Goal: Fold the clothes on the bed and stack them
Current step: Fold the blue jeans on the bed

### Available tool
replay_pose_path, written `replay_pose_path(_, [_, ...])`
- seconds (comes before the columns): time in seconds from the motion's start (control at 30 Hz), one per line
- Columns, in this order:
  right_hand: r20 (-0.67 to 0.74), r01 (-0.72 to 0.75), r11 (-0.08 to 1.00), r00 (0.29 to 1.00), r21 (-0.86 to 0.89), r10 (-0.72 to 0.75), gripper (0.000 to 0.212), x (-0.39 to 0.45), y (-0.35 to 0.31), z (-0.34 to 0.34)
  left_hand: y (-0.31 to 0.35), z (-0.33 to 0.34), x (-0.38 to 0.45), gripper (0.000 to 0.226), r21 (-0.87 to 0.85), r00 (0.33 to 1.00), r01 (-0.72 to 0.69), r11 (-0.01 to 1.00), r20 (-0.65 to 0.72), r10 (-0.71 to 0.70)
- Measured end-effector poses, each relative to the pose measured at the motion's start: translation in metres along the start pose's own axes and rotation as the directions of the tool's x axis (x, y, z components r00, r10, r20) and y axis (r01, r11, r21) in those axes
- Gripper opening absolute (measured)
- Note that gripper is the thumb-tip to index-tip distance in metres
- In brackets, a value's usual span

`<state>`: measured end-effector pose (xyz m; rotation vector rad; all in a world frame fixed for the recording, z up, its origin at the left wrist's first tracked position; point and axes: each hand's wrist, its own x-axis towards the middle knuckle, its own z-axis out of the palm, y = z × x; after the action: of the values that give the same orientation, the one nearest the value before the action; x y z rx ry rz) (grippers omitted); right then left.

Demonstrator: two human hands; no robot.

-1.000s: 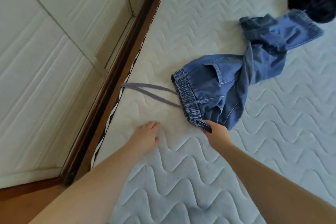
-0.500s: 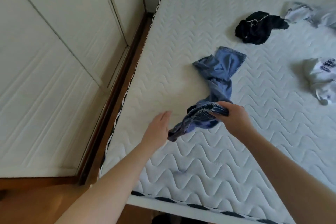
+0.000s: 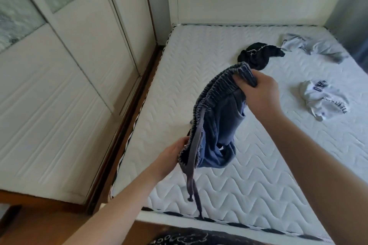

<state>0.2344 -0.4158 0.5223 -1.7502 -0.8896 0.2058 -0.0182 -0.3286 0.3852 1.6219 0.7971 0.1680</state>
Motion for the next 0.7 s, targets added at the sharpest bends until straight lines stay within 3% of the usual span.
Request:
replay_pose_path(0.07, [-0.042,-0.033,0.993,0.998,0.112,0.038,0.034,0.003,-0.008,-0.006,0.015,-0.006,-0.010,0.039,-0.033,0.996,-0.089,0.995,0.020,0.090])
replay_pose_path(0.17, [-0.069,-0.103,0.964,0.990,0.244,0.123,0.038,0.006,-0.021,-0.010,0.032,-0.016,-0.025,0.064,-0.082,0.973,-0.224,0.971,0.040,0.227])
replay_pose_path(0.27, [-0.045,-0.155,0.908,0.981,0.389,0.187,0.026,0.005,-0.038,-0.008,0.047,-0.021,-0.033,0.078,0.025,0.965,-0.260,0.965,0.032,0.259])
replay_pose_path(0.43, [-0.016,-0.132,0.837,0.986,0.531,0.165,0.016,-0.008,-0.069,-0.002,0.059,-0.032,-0.035,0.084,0.258,0.939,-0.331,0.908,-0.011,0.345])
replay_pose_path(0.57, [-0.050,-0.113,0.774,0.982,0.623,0.184,0.012,-0.023,-0.093,-0.006,0.073,-0.041,-0.037,0.077,0.367,0.884,-0.409,0.835,-0.069,0.463])
replay_pose_path(0.7, [-0.106,-0.087,0.768,0.974,0.635,0.198,0.010,-0.038,-0.112,-0.010,0.098,-0.063,-0.042,0.062,0.410,0.859,-0.408,0.816,-0.131,0.495])
